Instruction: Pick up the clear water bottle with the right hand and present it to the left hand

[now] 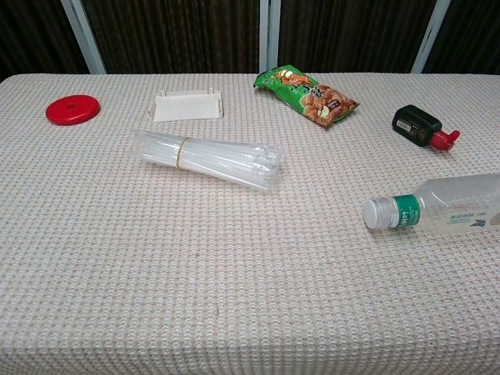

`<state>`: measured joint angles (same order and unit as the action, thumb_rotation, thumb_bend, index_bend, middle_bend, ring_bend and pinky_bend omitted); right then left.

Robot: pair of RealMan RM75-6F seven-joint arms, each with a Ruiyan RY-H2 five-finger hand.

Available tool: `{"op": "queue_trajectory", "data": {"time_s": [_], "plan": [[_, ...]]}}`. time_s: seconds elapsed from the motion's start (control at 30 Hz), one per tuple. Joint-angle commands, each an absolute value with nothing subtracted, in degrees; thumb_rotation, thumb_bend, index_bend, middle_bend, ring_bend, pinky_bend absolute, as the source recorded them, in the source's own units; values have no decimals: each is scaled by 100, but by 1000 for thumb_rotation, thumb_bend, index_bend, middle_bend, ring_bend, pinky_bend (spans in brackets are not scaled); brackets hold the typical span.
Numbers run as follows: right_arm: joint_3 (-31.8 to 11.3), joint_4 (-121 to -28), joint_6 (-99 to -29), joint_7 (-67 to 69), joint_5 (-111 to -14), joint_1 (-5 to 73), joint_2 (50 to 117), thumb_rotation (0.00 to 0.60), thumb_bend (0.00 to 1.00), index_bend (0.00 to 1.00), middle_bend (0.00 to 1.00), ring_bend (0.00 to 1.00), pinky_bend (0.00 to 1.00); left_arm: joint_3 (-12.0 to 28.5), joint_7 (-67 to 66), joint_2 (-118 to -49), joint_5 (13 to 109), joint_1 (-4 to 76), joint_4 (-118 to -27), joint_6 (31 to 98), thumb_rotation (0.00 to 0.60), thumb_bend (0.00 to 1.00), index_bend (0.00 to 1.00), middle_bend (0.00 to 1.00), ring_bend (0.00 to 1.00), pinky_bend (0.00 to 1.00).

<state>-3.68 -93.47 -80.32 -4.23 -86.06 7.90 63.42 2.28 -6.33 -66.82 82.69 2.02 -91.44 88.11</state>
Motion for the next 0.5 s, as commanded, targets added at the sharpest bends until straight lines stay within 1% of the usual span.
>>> {"op": "queue_trajectory", "data": {"time_s": [0.03, 0.3, 0.37, 0.5], "plan": [[-355, -9374, -8070, -447, -8592, 758, 6343, 600, 85, 34, 192, 40, 124, 233, -622, -6697, 8291, 212, -9115, 8802, 600, 0, 149, 66, 0, 0], [-302, -9426, -8070, -467, -8684, 767, 6350, 600, 85, 35, 191, 40, 124, 261, -569, -6741, 8379, 207, -9046, 8876, 600, 0, 149, 66, 0, 0], [-284, -9437, -7986, -486, -8746, 831, 6368, 600, 85, 36, 191, 40, 124, 274, -563, -6751, 8391, 207, -9044, 8895, 600, 0, 149, 66, 0, 0], [-252, -9392, -7599, -588, -8912, 1120, 6543, 600, 85, 36, 189, 39, 124, 296, -541, -6778, 8438, 213, -9017, 8936, 600, 0, 150, 66, 0, 0]]}}
